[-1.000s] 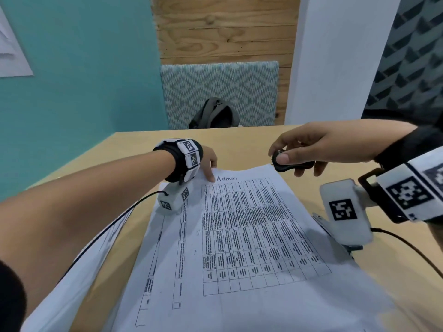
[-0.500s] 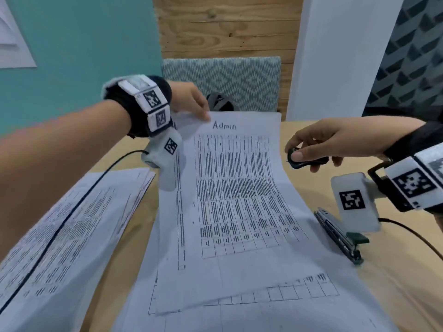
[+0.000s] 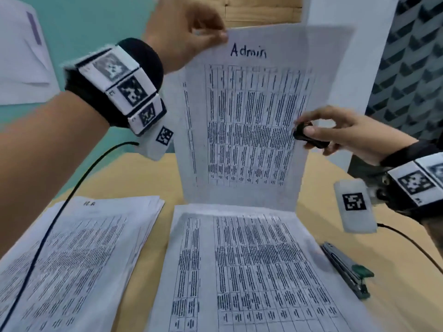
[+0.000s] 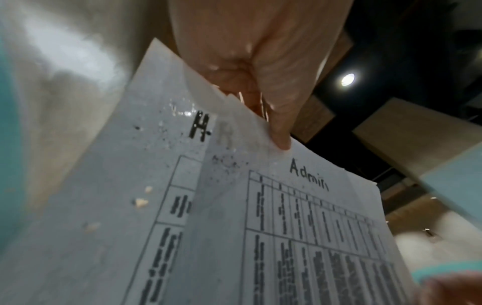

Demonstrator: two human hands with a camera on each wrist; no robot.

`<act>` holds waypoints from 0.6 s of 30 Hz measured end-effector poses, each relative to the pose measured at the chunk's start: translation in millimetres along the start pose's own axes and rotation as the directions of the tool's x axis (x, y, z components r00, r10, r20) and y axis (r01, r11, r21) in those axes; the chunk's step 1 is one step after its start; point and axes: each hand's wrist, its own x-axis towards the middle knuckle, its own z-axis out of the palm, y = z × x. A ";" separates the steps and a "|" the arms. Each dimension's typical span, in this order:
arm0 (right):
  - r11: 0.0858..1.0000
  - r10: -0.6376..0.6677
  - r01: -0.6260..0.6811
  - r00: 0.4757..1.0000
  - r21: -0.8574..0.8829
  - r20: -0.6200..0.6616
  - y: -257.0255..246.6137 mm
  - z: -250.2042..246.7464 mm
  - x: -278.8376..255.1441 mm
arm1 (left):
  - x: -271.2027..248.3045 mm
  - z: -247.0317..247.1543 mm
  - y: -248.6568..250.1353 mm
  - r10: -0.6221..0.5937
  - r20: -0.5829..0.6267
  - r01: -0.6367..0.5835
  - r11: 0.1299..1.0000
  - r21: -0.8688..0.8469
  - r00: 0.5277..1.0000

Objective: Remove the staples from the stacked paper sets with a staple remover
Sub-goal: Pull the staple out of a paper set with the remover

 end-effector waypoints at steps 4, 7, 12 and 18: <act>0.942 -0.133 0.111 0.990 0.317 0.051 -6.2 -6.5 -8.5 | -18.1 -16.8 20.4 0.171 0.030 -0.170 0.985 -0.017 0.985; 0.903 -0.172 0.101 0.976 0.419 0.137 -6.4 -5.4 -14.7 | -34.6 -23.6 19.0 0.216 0.034 -0.212 0.974 -0.084 0.976; 0.884 -0.174 0.077 0.970 0.460 0.172 -7.8 -3.9 -23.7 | -78.5 -29.8 -27.1 -0.204 -0.115 0.156 0.930 -0.333 0.972; 0.866 -0.167 0.012 0.950 0.500 0.265 -5.8 -6.1 -27.2 | -136.2 14.2 -47.2 -0.195 0.395 0.440 0.371 -0.818 0.898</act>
